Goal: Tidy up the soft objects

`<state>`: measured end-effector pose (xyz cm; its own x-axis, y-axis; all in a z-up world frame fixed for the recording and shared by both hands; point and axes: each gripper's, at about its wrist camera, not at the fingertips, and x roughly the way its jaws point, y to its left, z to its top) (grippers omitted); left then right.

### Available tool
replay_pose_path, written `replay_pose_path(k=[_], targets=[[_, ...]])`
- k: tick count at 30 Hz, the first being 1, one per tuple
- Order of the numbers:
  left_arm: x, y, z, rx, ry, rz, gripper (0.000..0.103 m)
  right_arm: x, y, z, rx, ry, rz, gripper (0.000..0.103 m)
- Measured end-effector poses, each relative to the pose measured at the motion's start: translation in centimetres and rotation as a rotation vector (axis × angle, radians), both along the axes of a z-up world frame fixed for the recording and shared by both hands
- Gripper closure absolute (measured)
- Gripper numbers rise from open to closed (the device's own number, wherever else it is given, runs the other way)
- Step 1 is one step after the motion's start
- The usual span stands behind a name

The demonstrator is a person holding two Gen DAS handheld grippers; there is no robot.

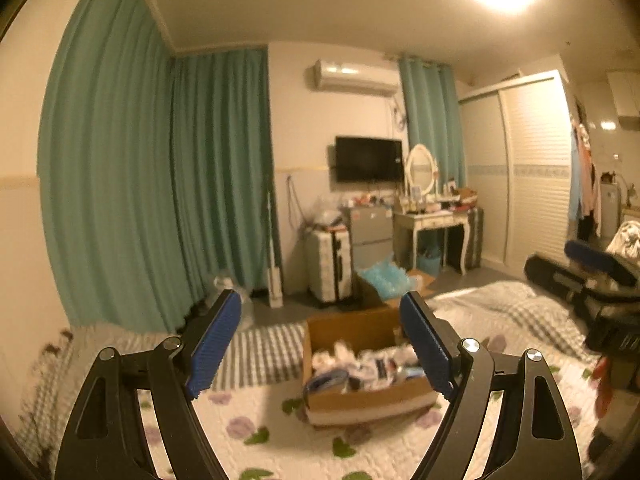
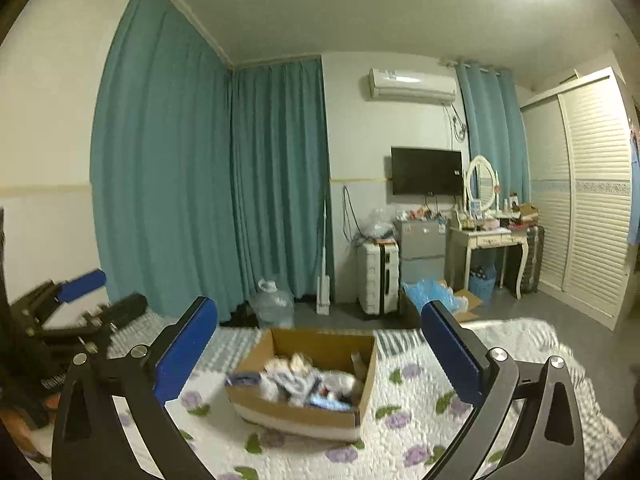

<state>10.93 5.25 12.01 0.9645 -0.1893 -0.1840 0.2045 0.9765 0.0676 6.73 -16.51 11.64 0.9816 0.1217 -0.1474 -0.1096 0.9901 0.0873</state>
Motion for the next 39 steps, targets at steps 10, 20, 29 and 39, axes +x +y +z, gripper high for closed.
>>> replay_pose_path(k=[10, 20, 29, 39], targets=[[4.1, -0.5, -8.6, 0.072, 0.093, 0.04, 0.02, 5.8, 1.1, -10.9, -0.04, 0.176, -0.026, 0.0], [4.7, 0.5, -10.0, 0.028, 0.141, 0.015, 0.02, 7.0, 2.2, -12.5, -0.055, 0.197, -0.054, 0.0], [4.5, 0.7, -10.3, 0.017, 0.141, 0.009, 0.02, 6.4, 2.6, -12.2, -0.05, 0.191, -0.064, 0.0], [4.3, 0.4, -10.6, 0.021, 0.134, -0.005, 0.02, 5.9, 2.7, -12.0, -0.043, 0.182, -0.07, 0.0]])
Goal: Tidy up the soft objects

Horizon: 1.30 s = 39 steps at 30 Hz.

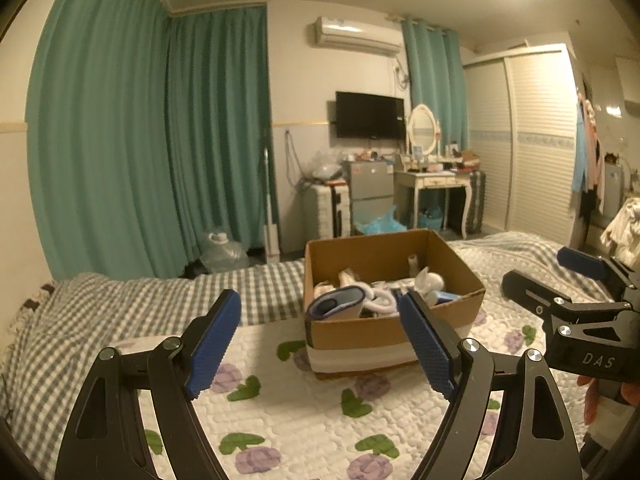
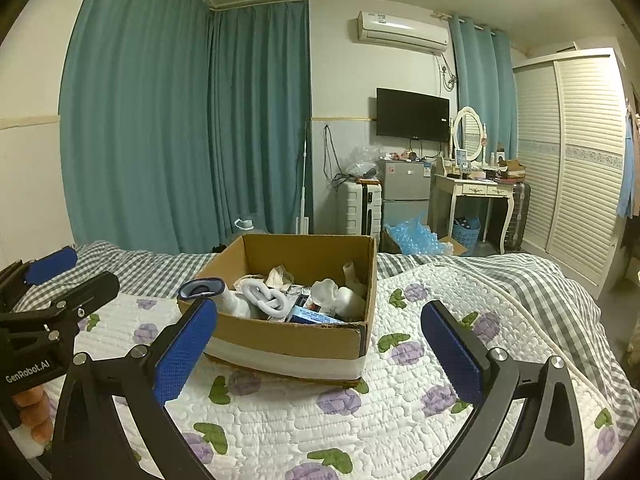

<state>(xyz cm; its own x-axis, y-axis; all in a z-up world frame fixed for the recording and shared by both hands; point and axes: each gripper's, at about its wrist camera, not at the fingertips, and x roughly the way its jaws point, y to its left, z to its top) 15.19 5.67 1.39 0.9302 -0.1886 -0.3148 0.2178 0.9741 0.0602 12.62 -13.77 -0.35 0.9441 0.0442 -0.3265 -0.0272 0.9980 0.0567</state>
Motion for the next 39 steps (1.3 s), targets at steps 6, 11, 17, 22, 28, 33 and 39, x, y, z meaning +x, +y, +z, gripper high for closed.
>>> replay_pose_path(k=[6, 11, 17, 22, 28, 33, 39], targets=[[0.07, -0.09, -0.21, -0.001, 0.011, -0.005, 0.02, 0.04, -0.05, -0.08, -0.003, -0.001, -0.009, 0.0], [0.19, -0.06, -0.51, 0.003, 0.014, -0.006, 0.02, 0.12, -0.22, -0.21, 0.01, 0.001, -0.016, 0.0], [0.25, 0.0, -0.68, 0.003, 0.021, -0.008, 0.02, -0.03, -0.28, -0.31, 0.003, 0.0, -0.02, 0.0], [0.25, 0.09, -0.75, -0.004, 0.024, -0.008, 0.02, -0.03, -0.33, -0.3, 0.002, 0.004, -0.022, 0.0], [0.24, 0.17, -0.77, -0.006, 0.026, -0.012, 0.02, 0.02, -0.28, -0.42, -0.001, 0.009, -0.029, 0.0], [0.15, 0.21, -0.78, -0.007, 0.023, -0.01, 0.02, 0.1, -0.22, -0.41, 0.0, 0.01, -0.028, 0.0], [0.06, 0.19, -0.72, -0.01, 0.022, -0.011, 0.02, 0.16, -0.13, -0.47, 0.0, 0.011, -0.03, 0.0]])
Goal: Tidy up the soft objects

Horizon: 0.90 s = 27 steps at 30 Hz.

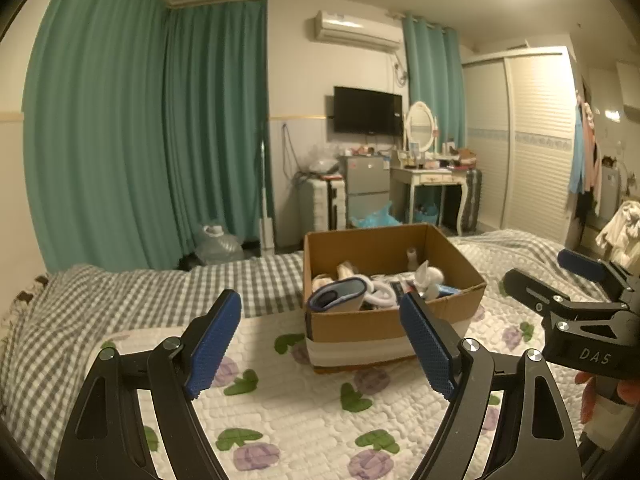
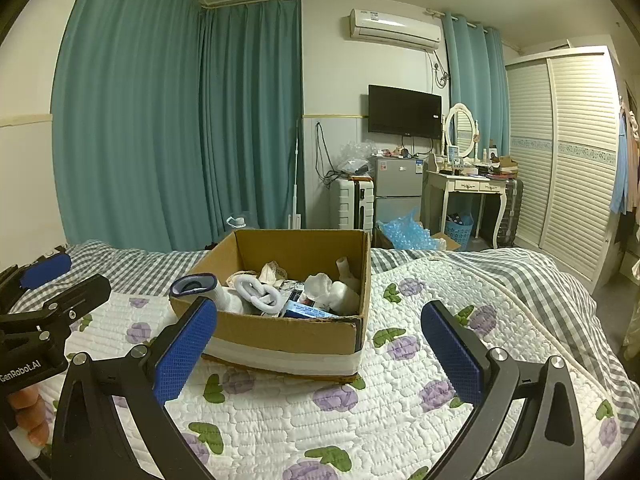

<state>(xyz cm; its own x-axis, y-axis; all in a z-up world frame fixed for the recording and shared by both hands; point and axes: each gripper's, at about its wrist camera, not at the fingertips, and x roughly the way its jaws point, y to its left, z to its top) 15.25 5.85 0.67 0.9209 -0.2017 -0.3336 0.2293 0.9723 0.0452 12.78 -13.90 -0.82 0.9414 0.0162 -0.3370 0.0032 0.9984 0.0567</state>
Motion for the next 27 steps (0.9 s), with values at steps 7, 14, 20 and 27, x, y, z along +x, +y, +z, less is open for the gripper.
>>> replay_pose_path(k=[7, 14, 20, 27], targets=[[0.01, -0.01, 0.05, 0.0, 0.001, 0.002, 0.02, 0.01, 0.06, -0.02, 0.001, 0.002, 0.002, 0.0], [-0.2, -0.19, 0.14, 0.003, -0.003, -0.003, 0.02, 0.0, 0.15, -0.2, -0.002, 0.003, 0.005, 0.0], [-0.26, -0.23, 0.17, 0.004, -0.003, -0.002, 0.02, 0.03, 0.19, -0.22, -0.001, 0.003, 0.003, 0.0], [-0.24, -0.19, 0.15, 0.003, -0.002, -0.005, 0.02, -0.01, 0.14, -0.29, -0.004, 0.004, 0.003, 0.0]])
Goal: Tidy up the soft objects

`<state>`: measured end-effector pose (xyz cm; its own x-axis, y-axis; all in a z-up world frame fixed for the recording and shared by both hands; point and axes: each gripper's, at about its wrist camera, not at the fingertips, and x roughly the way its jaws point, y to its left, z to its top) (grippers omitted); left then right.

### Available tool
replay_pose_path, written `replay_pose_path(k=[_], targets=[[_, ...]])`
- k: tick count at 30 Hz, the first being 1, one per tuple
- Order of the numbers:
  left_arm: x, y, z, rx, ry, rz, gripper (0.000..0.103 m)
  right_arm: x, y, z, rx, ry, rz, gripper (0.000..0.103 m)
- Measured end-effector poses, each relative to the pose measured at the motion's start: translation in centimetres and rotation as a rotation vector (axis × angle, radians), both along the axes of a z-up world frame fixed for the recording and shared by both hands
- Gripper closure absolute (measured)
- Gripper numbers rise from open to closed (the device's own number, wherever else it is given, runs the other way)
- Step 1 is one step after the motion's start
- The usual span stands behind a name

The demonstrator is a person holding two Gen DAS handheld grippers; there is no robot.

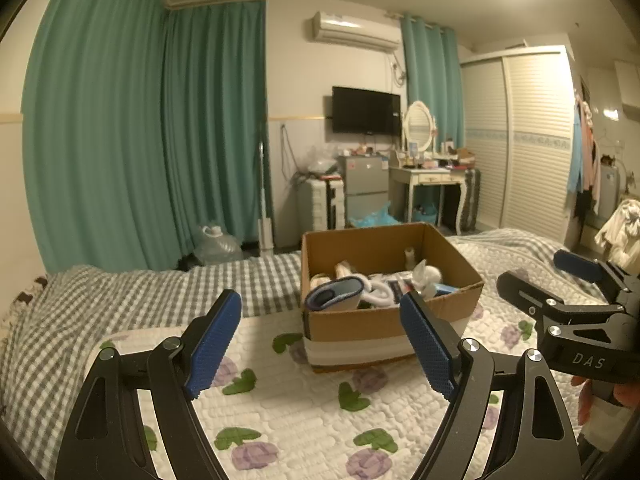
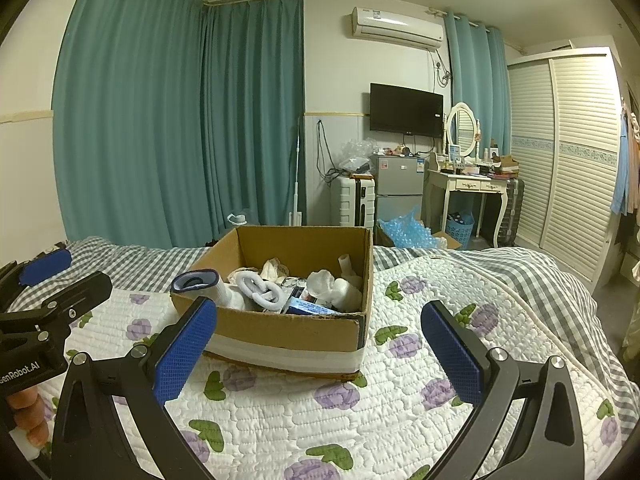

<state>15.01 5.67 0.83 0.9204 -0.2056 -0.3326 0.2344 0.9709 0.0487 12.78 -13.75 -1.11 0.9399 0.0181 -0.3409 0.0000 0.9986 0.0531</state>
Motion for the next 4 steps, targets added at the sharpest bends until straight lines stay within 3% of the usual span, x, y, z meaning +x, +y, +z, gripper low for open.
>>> replay_pose_path(k=[4], targets=[[-0.02, -0.07, 0.01, 0.0, 0.0, -0.003, 0.02, 0.02, -0.02, -0.15, -0.001, 0.004, 0.0, 0.0]])
